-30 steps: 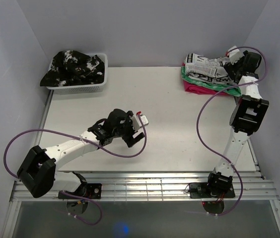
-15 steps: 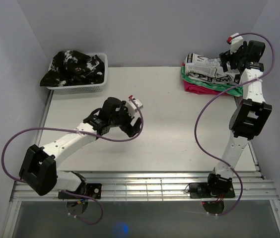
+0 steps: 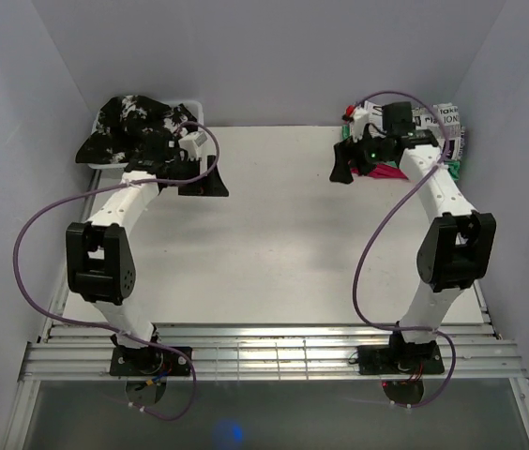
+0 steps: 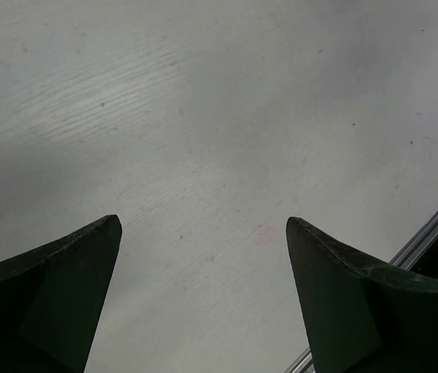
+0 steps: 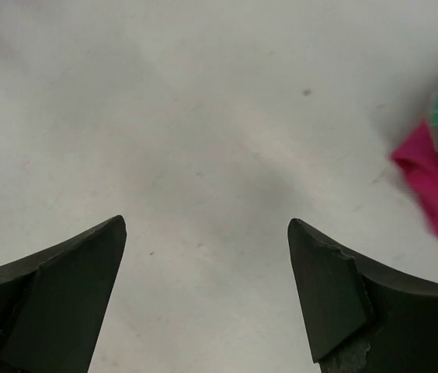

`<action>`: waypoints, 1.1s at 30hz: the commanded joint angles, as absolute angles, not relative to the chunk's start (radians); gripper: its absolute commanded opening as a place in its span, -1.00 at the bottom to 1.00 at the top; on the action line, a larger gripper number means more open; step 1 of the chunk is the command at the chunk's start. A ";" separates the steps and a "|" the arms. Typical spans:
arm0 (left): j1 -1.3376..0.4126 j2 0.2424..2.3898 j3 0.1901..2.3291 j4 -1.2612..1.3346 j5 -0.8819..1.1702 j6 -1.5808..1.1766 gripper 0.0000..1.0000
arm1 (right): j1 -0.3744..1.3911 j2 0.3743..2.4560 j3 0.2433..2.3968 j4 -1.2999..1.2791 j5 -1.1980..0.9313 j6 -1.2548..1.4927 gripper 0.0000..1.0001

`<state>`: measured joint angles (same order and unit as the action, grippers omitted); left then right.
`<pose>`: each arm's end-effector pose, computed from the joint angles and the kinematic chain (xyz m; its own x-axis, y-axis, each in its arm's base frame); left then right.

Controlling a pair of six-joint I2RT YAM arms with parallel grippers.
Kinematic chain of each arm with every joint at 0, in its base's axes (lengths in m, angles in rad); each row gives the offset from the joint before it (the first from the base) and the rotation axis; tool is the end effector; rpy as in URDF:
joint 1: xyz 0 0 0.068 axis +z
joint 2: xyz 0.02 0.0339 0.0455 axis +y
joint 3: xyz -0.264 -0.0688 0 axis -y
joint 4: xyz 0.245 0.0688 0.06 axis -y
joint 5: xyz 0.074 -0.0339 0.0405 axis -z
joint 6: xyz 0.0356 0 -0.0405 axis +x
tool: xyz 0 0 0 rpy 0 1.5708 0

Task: Fold and stack the trousers
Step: Neatly place the folded trousers to the corner

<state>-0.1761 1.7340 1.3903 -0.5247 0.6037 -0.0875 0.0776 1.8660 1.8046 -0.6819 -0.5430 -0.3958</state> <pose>0.3711 -0.0866 0.2691 -0.7928 0.0680 -0.6057 0.4377 0.7551 -0.4881 0.4193 0.0510 0.3402 -0.4507 -0.3661 -0.8141 -0.6713 0.7402 0.0388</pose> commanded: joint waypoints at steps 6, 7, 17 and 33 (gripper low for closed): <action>-0.017 1.619 1.278 -0.646 0.674 0.087 0.96 | 0.230 1.597 1.293 -0.695 -0.463 -0.405 0.80; -0.012 1.600 1.219 -0.647 0.657 0.106 0.96 | 0.253 1.580 1.258 -0.681 -0.450 -0.402 0.80; -0.002 1.407 1.031 -0.629 0.629 0.158 0.96 | 0.270 1.474 1.110 -0.476 -0.277 -0.305 0.97; -0.002 1.468 1.235 -0.683 0.701 0.095 0.96 | -0.167 2.279 2.328 -0.312 0.044 -0.405 -0.84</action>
